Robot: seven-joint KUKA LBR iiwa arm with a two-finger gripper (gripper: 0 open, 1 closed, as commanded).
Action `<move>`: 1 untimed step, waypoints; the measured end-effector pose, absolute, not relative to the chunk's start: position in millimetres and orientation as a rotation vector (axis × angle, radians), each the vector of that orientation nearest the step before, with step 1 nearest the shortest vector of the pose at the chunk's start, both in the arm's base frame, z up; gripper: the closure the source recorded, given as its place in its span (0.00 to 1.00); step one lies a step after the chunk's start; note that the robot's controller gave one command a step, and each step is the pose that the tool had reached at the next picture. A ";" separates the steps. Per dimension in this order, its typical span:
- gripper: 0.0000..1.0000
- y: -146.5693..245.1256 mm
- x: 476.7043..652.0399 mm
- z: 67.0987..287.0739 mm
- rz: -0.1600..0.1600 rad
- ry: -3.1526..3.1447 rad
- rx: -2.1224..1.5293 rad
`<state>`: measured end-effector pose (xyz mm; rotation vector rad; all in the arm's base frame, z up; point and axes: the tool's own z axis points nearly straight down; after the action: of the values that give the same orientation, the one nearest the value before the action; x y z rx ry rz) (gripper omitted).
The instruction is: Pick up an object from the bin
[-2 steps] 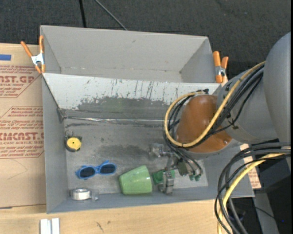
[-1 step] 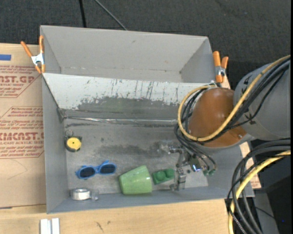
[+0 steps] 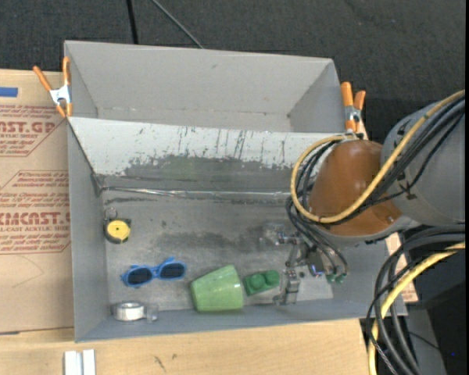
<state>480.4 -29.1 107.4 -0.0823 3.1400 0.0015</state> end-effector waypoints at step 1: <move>0.00 -22.1 484.5 69.5 0.002 3.133 0.189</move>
Offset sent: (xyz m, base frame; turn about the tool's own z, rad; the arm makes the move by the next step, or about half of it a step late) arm 0.0034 0.0061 -0.0374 0.1733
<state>484.5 -22.1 69.5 0.1892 3.1331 0.0019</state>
